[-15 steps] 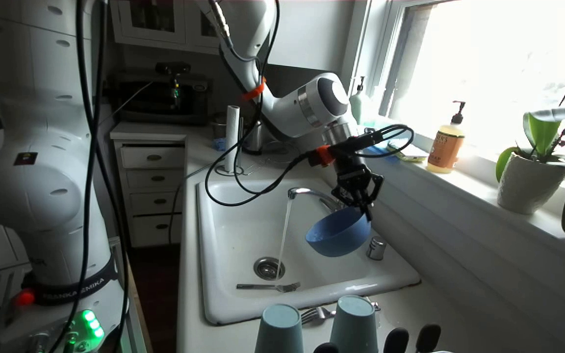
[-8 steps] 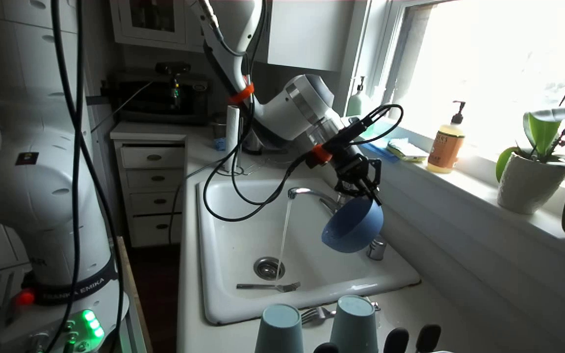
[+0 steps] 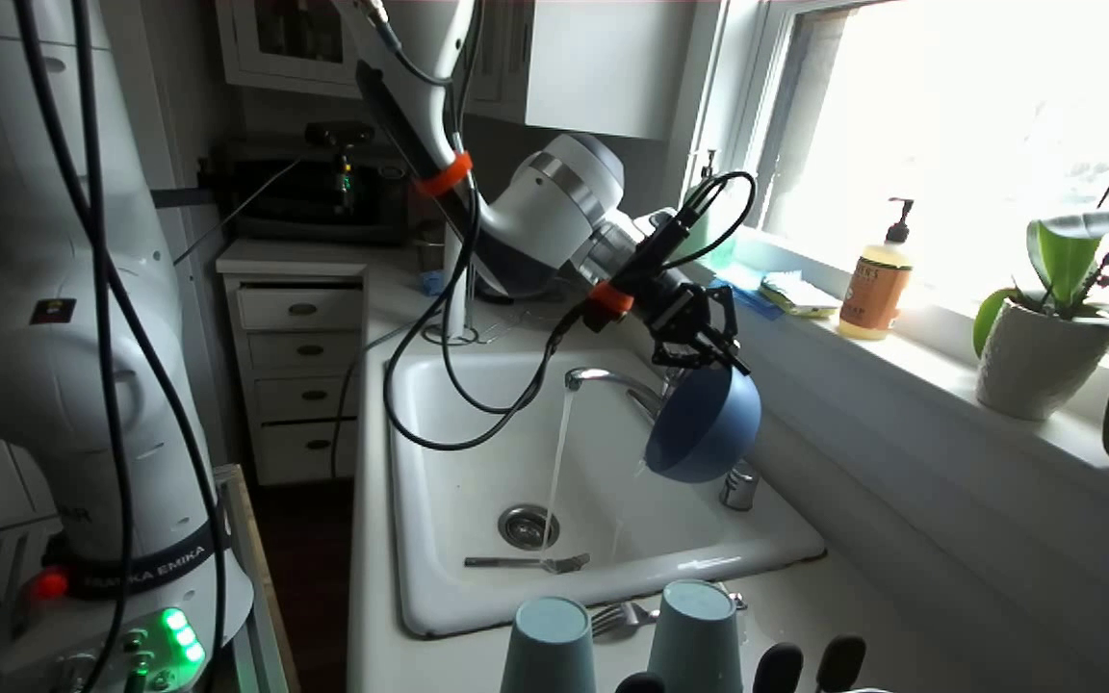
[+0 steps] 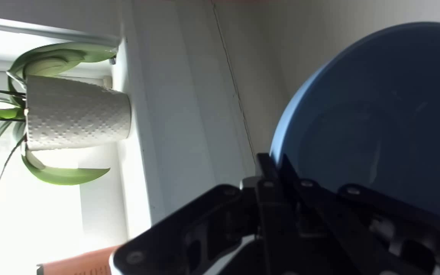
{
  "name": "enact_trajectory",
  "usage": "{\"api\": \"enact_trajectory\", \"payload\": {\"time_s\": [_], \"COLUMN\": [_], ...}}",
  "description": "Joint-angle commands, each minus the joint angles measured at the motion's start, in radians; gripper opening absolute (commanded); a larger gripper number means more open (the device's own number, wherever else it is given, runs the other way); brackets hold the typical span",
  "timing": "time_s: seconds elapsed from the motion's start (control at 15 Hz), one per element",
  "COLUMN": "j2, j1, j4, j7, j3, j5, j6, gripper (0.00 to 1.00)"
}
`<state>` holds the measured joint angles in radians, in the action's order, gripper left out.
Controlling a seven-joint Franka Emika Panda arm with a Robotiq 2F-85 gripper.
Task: Put the blue bowl under the running water, pour the water in the sink, put the blue bowl under the running water again, pour the water in the sink and then put the bowl back on the counter
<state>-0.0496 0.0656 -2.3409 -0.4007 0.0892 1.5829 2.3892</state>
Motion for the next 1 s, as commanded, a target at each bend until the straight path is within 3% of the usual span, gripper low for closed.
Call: {"api": "enact_trajectory", "payload": {"time_s": [0.0, 0.67, 0.93], "j2": [-0.081, -0.135, -0.136], "j1": [0.002, -0.010, -0.012], "j4": [-0.068, -0.116, -0.117], "j7": [-0.099, -0.299, -0.338], "j3": [-0.004, 0.006, 0.010], "j5": [0.127, 0.391, 0.435], "j6": [0.021, 0.059, 0.063], "gripper": [0.01, 0.01, 0.01]}}
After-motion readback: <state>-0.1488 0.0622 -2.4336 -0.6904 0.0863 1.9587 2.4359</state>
